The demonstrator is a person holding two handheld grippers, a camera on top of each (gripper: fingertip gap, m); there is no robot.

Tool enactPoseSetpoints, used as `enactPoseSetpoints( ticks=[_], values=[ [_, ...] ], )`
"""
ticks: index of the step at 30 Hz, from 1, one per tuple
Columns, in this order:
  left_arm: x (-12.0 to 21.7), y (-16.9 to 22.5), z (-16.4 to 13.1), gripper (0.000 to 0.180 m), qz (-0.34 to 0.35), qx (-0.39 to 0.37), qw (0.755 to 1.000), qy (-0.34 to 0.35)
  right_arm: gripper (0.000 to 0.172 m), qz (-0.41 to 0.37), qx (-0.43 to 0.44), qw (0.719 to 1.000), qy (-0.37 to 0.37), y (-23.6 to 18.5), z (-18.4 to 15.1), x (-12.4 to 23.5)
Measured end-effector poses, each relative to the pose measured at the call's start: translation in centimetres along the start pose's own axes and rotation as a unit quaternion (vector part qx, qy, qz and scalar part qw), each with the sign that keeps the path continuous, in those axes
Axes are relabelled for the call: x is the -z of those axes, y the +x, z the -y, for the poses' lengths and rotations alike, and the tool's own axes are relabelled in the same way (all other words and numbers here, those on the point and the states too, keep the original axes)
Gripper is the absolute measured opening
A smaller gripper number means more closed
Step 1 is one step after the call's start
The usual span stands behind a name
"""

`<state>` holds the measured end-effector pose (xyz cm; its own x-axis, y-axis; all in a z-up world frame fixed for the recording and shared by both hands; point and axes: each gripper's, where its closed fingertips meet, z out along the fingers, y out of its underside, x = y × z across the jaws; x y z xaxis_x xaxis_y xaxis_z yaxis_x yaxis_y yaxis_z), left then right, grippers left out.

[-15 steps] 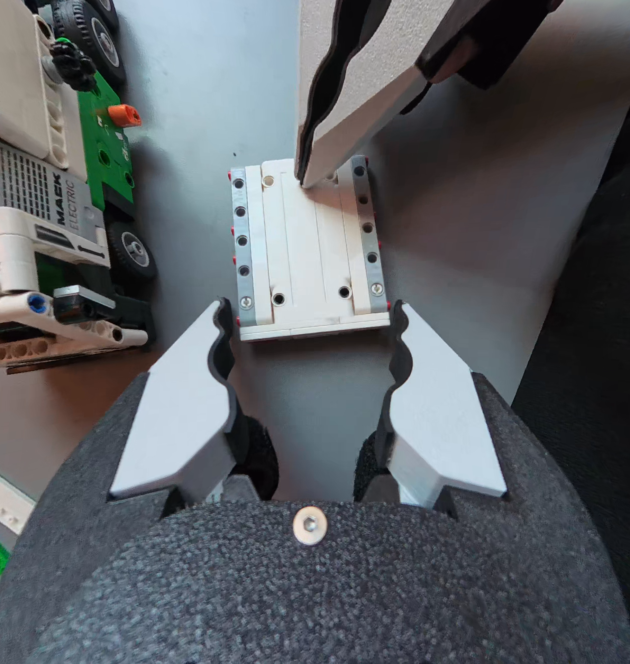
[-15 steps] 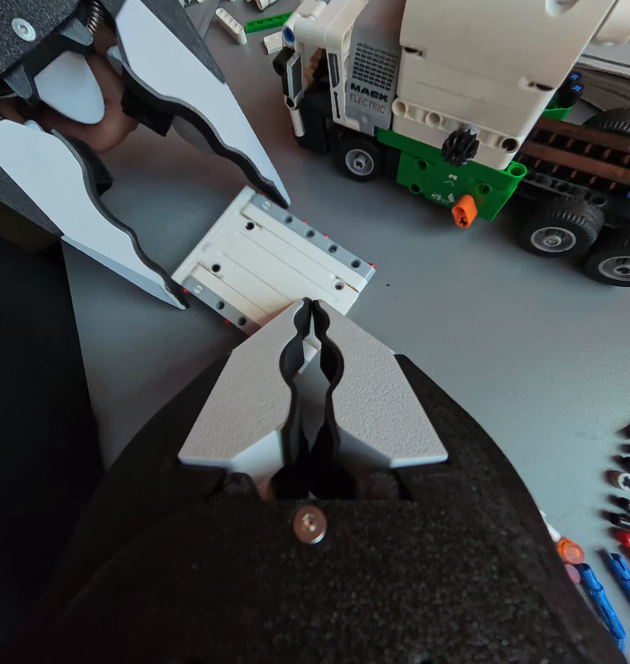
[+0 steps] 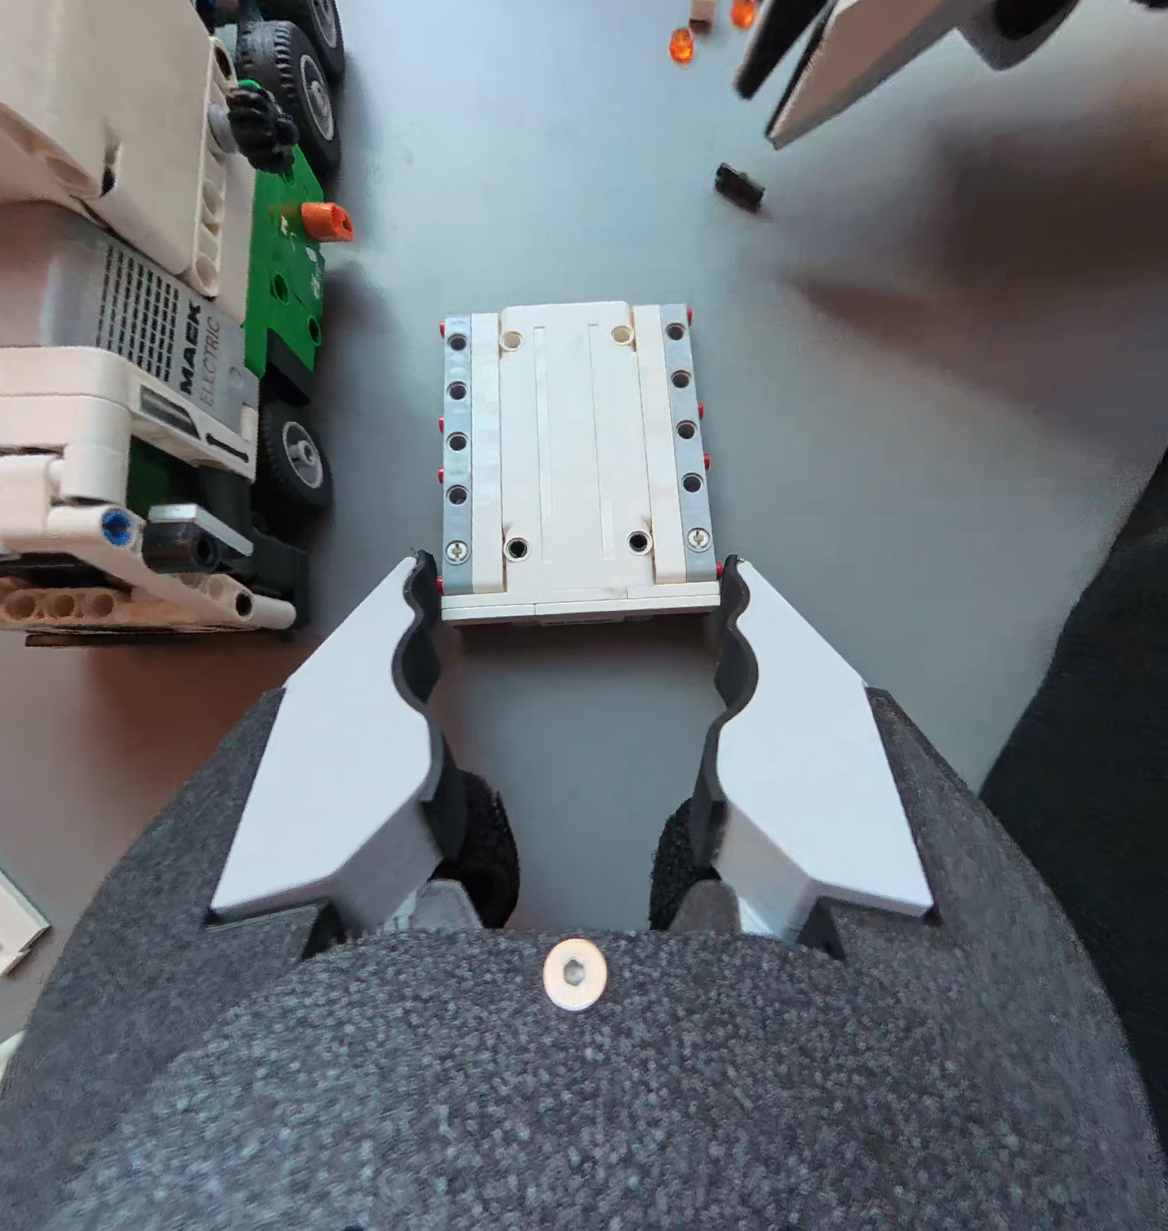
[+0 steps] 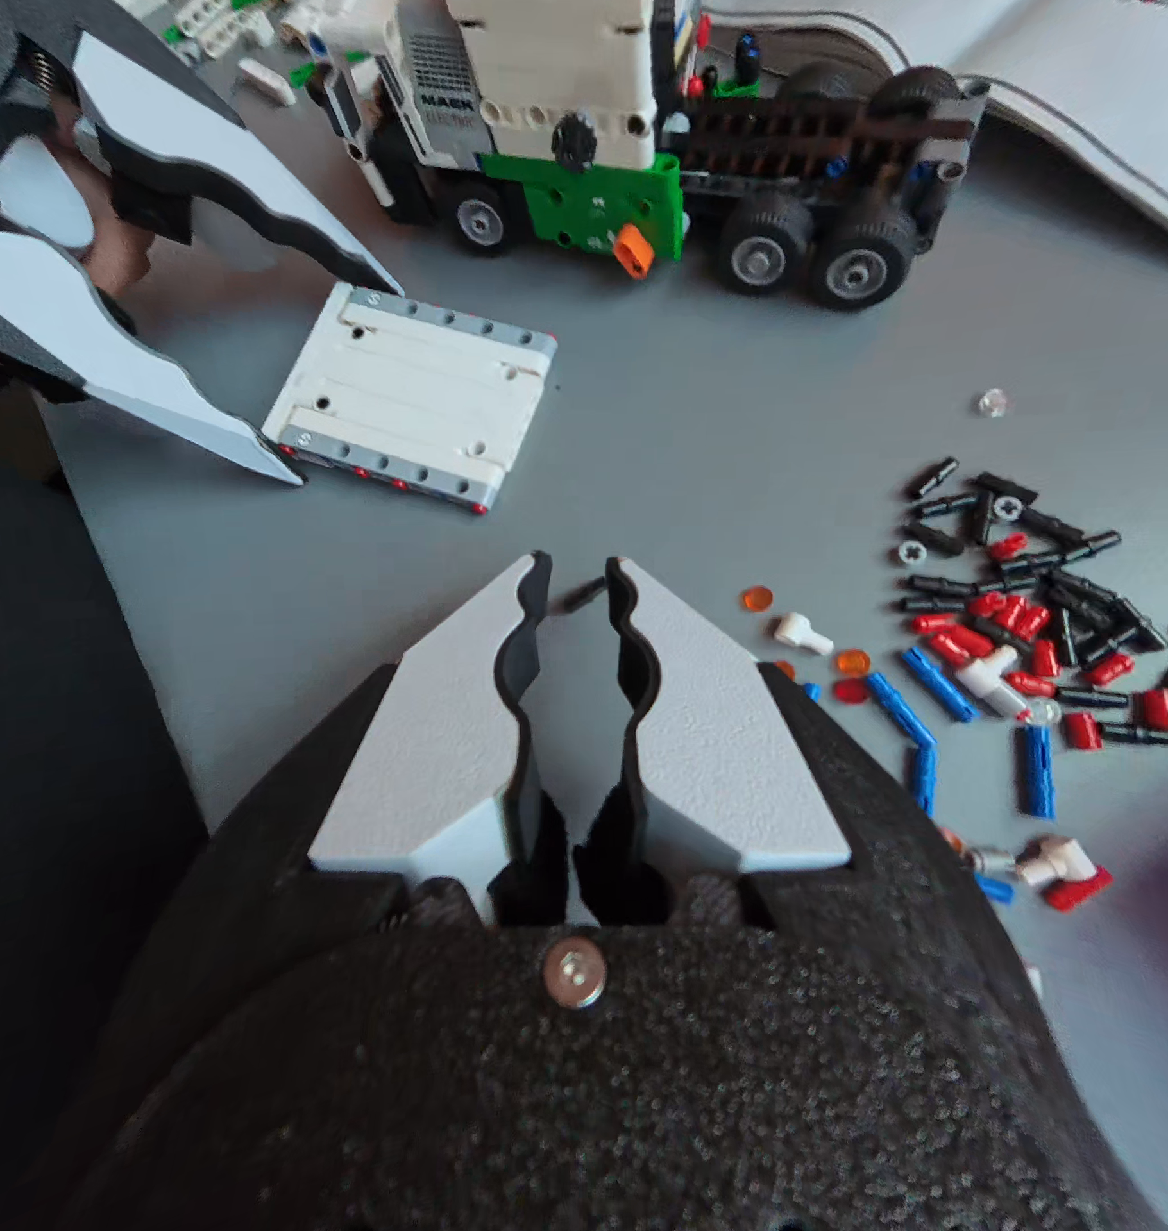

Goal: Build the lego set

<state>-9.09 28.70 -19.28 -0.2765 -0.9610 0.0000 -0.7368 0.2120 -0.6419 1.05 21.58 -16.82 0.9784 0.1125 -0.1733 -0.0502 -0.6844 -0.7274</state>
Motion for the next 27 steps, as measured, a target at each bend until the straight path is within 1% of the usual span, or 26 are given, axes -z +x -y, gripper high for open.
enactPoseSetpoints(
  ticks=[1,3,5,8,11,12,15,18,22,24,27],
  values=[
    [-0.2,0.0,0.2,0.083,0.003,0.005,1.0,0.003,0.017,-0.009,-0.003,1.0,-0.001,0.1,-0.4,0.1],
    [-0.4,0.0,0.5,0.083,0.004,0.009,1.0,0.005,0.019,-0.027,-0.002,1.0,-0.009,-0.2,-0.9,-0.3],
    [-0.3,-0.1,0.8,0.087,0.01,0.01,1.0,0.013,0.018,-0.059,-0.002,0.998,-0.008,0.0,-1.0,-0.4],
    [1.0,-0.7,1.5,0.087,0.01,0.031,0.998,0.058,0.018,-0.094,-0.005,0.996,0.003,1.0,-0.7,0.3],
    [3.1,-1.3,2.5,0.078,-0.005,0.059,0.988,0.143,0.016,-0.161,-0.008,0.987,0.019,4.8,0.5,2.3],
    [3.7,-1.6,2.6,0.075,0.001,0.06,0.984,0.169,0.017,-0.177,-0.015,0.984,0.023,6.1,0.9,2.6],
    [4.8,-2.5,2.4,0.069,0.027,0.061,0.974,0.218,0.022,-0.189,-0.044,0.981,0.006,9.3,1.0,1.9],
    [4.9,-2.8,2.6,0.067,0.034,0.056,0.971,0.23,0.023,-0.186,-0.028,0.982,-0.016,10.3,1.0,0.3],
    [4.2,-3.1,2.7,0.06,0.048,0.025,0.975,0.216,0.021,-0.199,-0.007,0.979,-0.045,10.6,0.8,-0.8],
    [3.7,-2.7,2.6,0.062,0.033,0.021,0.978,0.203,0.021,-0.199,-0.011,0.979,-0.052,10.6,0.6,-0.9],
    [3.7,-2.7,2.7,0.061,0.019,0.029,0.978,0.204,0.02,-0.194,-0.025,0.979,-0.047,10.5,0.6,-0.8]
  ],
)
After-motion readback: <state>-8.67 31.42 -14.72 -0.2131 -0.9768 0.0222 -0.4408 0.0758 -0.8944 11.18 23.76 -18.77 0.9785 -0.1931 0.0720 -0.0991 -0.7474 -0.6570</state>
